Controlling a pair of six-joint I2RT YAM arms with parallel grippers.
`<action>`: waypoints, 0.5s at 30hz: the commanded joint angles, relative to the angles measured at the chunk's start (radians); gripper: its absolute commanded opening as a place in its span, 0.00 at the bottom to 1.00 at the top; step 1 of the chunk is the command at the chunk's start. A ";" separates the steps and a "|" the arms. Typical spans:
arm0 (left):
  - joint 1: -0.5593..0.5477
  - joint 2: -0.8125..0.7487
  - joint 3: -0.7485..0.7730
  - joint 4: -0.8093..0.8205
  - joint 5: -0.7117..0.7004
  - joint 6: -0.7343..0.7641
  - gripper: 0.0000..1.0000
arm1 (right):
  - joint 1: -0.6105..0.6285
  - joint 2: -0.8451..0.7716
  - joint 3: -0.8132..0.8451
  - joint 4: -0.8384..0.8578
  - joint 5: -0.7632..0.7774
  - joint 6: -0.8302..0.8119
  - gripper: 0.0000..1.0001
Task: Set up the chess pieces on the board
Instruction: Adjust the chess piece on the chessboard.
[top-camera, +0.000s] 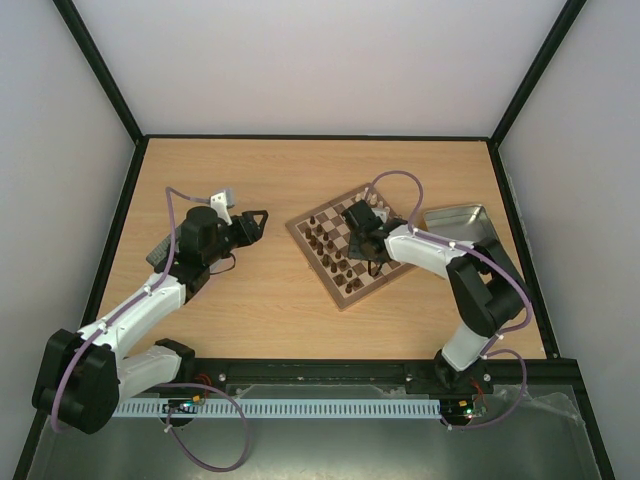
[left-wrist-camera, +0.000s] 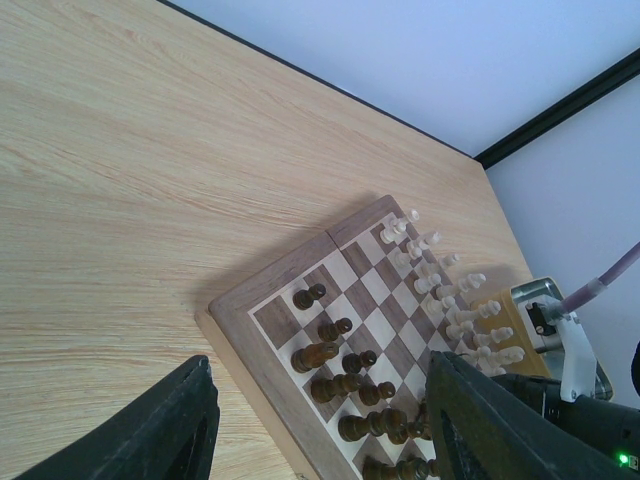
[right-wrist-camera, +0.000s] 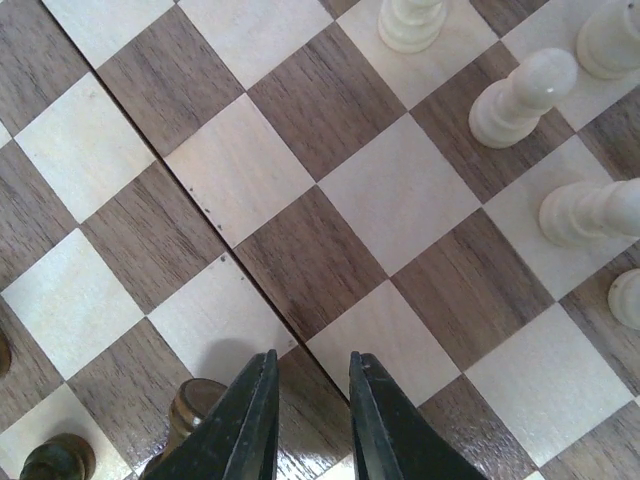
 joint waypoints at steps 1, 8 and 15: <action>0.007 0.000 -0.004 0.016 0.011 0.009 0.59 | -0.003 -0.025 0.013 -0.018 0.036 0.009 0.21; 0.007 -0.003 -0.004 0.011 0.009 0.011 0.59 | -0.005 -0.073 0.034 -0.032 0.019 0.029 0.24; 0.007 -0.001 -0.006 0.019 0.012 0.006 0.59 | -0.005 -0.072 0.024 0.024 -0.092 0.080 0.31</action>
